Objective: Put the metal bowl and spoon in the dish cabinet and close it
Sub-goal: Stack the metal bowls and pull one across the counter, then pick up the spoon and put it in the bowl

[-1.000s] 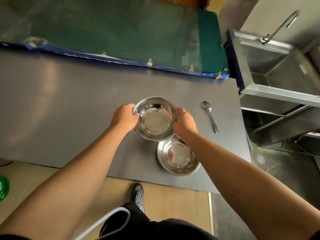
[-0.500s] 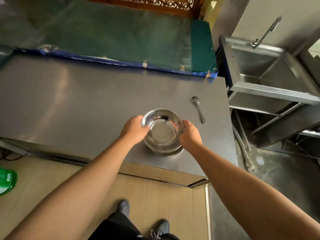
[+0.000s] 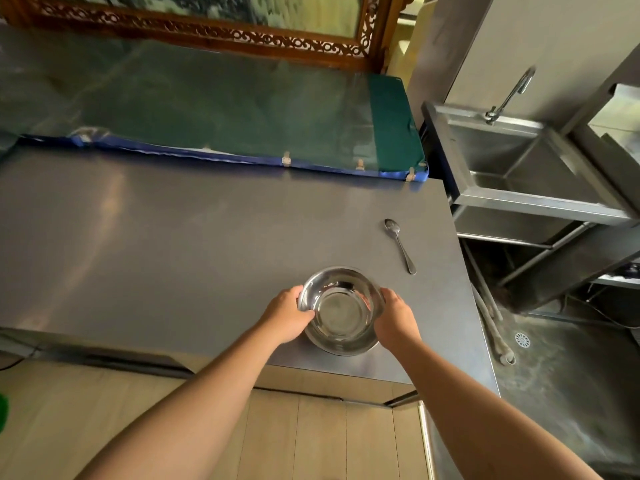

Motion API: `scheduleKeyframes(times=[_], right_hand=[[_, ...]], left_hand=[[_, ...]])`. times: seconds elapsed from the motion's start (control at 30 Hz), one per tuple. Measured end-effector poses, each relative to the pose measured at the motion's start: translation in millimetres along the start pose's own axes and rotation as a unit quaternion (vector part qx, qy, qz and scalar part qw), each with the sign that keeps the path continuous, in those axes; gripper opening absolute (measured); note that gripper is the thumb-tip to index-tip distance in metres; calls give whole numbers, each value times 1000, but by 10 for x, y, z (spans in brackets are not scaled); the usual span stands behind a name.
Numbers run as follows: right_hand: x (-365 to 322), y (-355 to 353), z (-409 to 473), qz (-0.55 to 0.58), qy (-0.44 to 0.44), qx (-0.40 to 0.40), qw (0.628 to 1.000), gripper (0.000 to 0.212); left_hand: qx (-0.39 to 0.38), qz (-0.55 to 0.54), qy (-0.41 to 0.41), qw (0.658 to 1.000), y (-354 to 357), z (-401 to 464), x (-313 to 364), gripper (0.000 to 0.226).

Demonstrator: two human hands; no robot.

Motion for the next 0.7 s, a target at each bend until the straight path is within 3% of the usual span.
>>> scheduleKeyframes(times=[0.23,0.4,0.53,0.67,0.7], right_hand=[[58,112,25,-13,8,-6,1000,45],[137,134,68,-28,9,-3,1000,43],[224,164,77,-22,10,-10,1000,44],[289,142,141,6,8,-9,1000,45],[293,135,152,11,5,-10,1000,46]], left_hand=[[-7,-20,-11,1000,117,112,-83,55],[-23,-37,-27,999,206,154,-147,72],[0,-82,-67,994,221,178,-195,70],[-19,-184,-152,971,337,172,-255,21],[-26,-220,-173,960,365,166,-280,18]])
Point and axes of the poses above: each hand's wrist, its own z-axis towards the middle knuckle, its own y-axis out of the palm, x = y × z, the point moved 7 cm from there along z, towards the middle knuckle, and after that the axes turned 9 degrees about -y, right-handed, at the moved point
